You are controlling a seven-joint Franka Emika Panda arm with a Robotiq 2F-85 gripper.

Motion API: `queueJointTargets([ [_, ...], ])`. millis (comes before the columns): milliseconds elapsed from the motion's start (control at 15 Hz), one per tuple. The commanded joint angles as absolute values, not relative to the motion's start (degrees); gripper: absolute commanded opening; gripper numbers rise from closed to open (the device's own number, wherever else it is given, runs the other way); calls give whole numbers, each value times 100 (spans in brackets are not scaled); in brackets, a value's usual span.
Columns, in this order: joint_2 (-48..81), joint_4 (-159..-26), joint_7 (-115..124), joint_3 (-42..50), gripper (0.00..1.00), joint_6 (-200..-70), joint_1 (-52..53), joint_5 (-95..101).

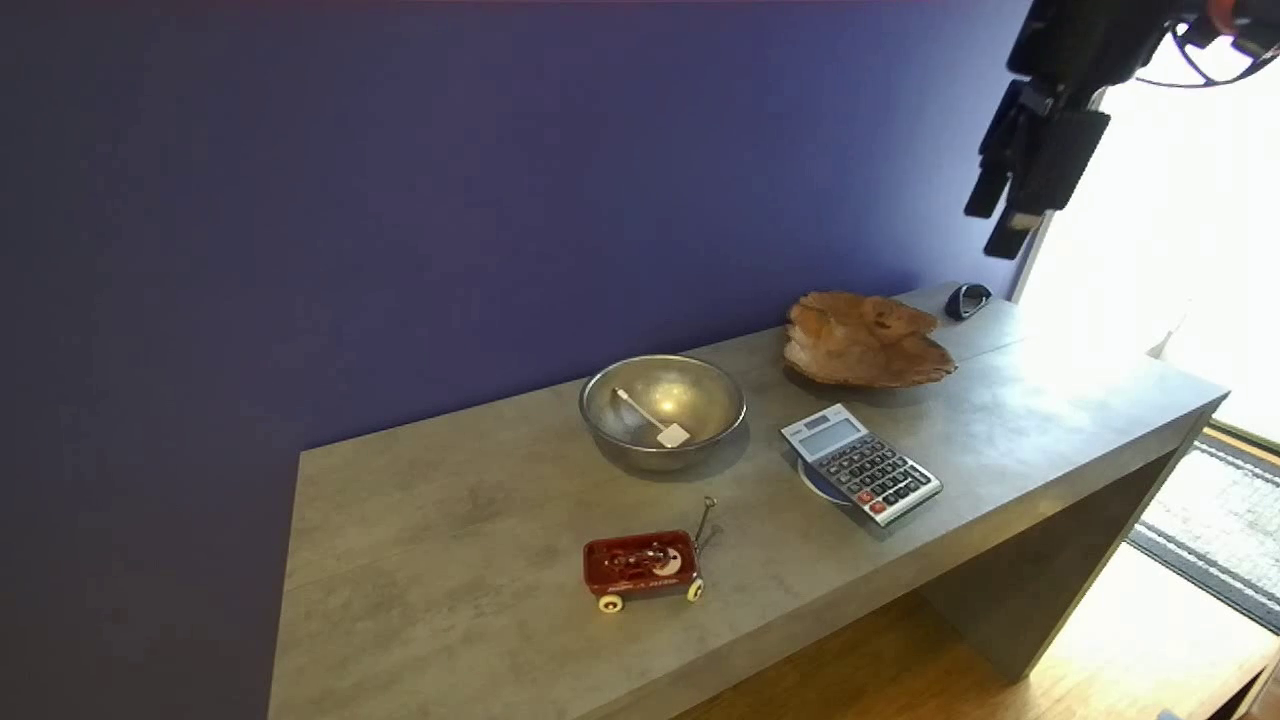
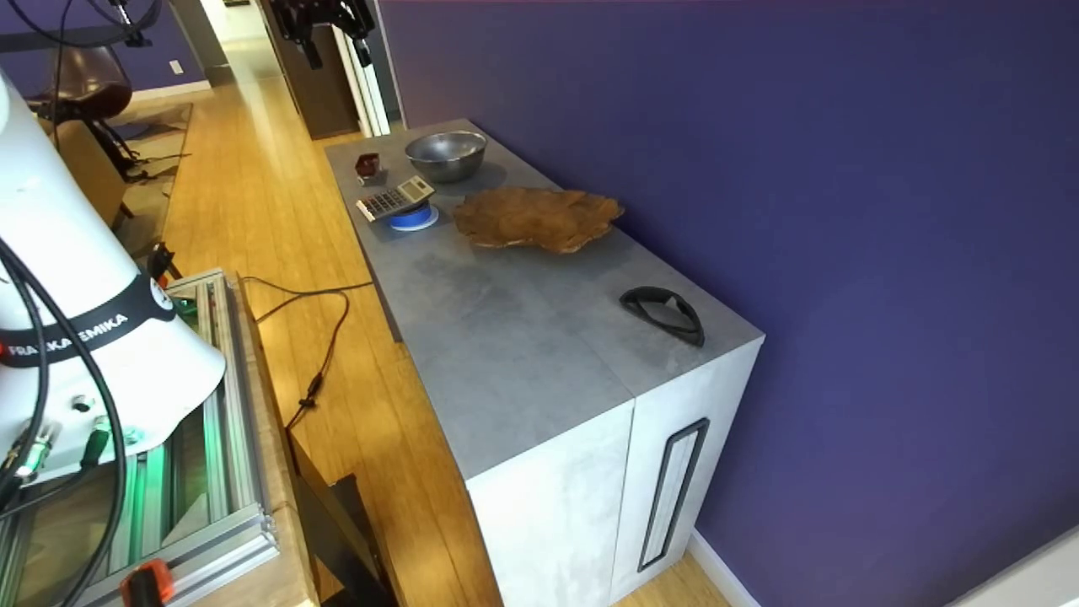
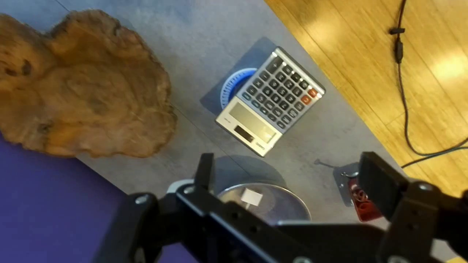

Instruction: Pick up the lightning av digital adapter and put it in the bowl

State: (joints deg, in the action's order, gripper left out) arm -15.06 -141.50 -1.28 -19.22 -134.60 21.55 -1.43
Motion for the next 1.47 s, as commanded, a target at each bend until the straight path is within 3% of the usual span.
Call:
queueJointTargets([
  [0, -52, -13075, 586, -2281, 100, -13913, 2080, 101],
  [67, 250, -12769, 536, -2269, 100, -13827, 2117, 32],
  [133, -499, -13474, 345, -2216, 100, -13871, 2163, -85],
  [600, 372, -12856, 1330, -2126, 100, -14333, 2142, 40],
  [867, 1528, -12332, 2993, -1771, 100, -15786, 2448, 1661],
  [1000, 2091, -11808, 3513, -1022, 100, -15815, 3103, 2643],
  [1133, 2783, -11075, 3896, -834, 100, -15552, 3359, 3249],
  [1400, 3876, -9820, 3797, -305, 100, -15267, 4069, 2898],
])
